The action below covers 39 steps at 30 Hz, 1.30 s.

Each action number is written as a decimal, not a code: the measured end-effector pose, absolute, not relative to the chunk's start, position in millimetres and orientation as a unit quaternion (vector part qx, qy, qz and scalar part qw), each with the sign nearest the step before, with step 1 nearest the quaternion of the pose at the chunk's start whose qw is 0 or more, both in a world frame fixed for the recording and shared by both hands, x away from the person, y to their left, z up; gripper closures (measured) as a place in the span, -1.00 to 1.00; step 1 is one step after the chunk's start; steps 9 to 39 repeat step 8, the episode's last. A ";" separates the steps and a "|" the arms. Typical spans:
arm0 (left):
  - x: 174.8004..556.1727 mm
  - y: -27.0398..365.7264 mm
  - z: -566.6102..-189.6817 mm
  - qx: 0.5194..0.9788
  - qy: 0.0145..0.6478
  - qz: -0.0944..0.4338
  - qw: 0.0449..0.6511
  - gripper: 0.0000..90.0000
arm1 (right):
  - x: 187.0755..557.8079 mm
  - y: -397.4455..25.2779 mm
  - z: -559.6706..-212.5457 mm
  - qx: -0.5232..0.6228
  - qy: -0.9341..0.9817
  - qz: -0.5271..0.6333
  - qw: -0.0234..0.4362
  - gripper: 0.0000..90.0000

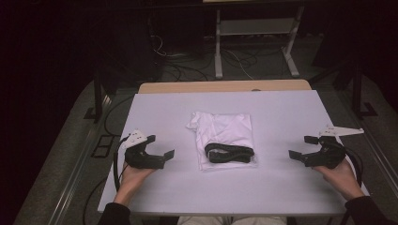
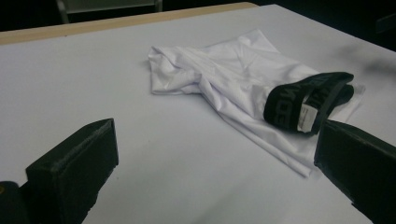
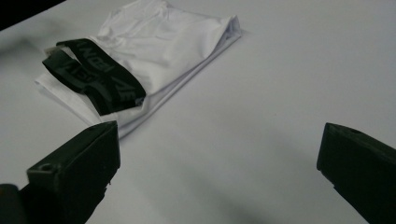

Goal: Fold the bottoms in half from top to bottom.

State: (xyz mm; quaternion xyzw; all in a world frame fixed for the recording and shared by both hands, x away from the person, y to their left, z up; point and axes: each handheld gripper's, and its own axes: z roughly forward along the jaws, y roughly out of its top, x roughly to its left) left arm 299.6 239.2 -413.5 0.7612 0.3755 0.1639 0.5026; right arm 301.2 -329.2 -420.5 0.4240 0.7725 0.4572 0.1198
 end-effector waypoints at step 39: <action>295.4 245.3 -422.0 0.763 0.382 0.160 0.496 -1.00 | 292.2 -329.7 -428.0 0.422 0.774 0.457 0.121 -1.00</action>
